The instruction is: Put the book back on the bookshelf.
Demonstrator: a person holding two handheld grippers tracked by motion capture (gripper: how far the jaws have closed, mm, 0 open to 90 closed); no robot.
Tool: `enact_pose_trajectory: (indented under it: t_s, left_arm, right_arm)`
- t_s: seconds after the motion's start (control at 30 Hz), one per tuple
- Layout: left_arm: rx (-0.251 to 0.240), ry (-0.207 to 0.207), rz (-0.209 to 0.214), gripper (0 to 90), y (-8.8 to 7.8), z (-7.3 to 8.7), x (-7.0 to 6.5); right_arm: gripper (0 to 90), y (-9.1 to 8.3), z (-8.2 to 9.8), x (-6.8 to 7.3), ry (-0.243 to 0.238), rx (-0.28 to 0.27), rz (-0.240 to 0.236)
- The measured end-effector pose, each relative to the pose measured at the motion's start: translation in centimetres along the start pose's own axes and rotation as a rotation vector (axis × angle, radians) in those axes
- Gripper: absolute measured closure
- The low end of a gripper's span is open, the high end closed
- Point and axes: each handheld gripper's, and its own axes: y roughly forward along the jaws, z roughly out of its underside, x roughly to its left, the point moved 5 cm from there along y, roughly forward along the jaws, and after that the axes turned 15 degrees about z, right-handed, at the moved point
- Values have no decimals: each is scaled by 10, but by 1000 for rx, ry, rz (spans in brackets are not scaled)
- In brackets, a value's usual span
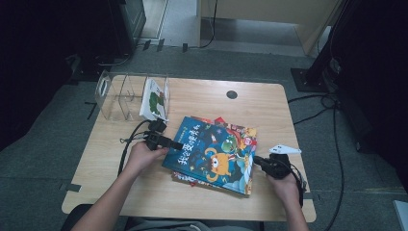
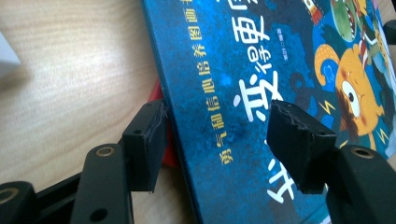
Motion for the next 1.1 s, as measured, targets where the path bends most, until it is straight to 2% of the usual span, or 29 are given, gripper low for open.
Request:
enact_pose_trajectory:
  t_s: [0.1,0.23,0.3,0.43,0.63,0.9,1.1]
  left_arm:
    - [-3,-5,-2,400,0,4,-2]
    - [-12,-26,3,421,-3,7,-1]
    - [-7,-21,-1,422,-4,8,-1]
    - [-18,-31,0,422,-5,10,0]
    - [-3,-26,7,424,-7,13,2]
    - [-21,-43,16,430,-7,12,3]
    - [-2,-39,12,430,-8,15,4]
  right_arm:
    - [900,1,-1,0,-21,-2,10]
    - [900,2,-3,-1,-21,-1,9]
    - [900,2,-4,-1,-25,0,4]
    - [900,-2,-10,0,-40,-22,2]
    - [900,-1,-8,2,-78,9,7]
    - [900,2,-9,0,-80,-11,6]
    - [900,5,-13,1,-105,-28,-1]
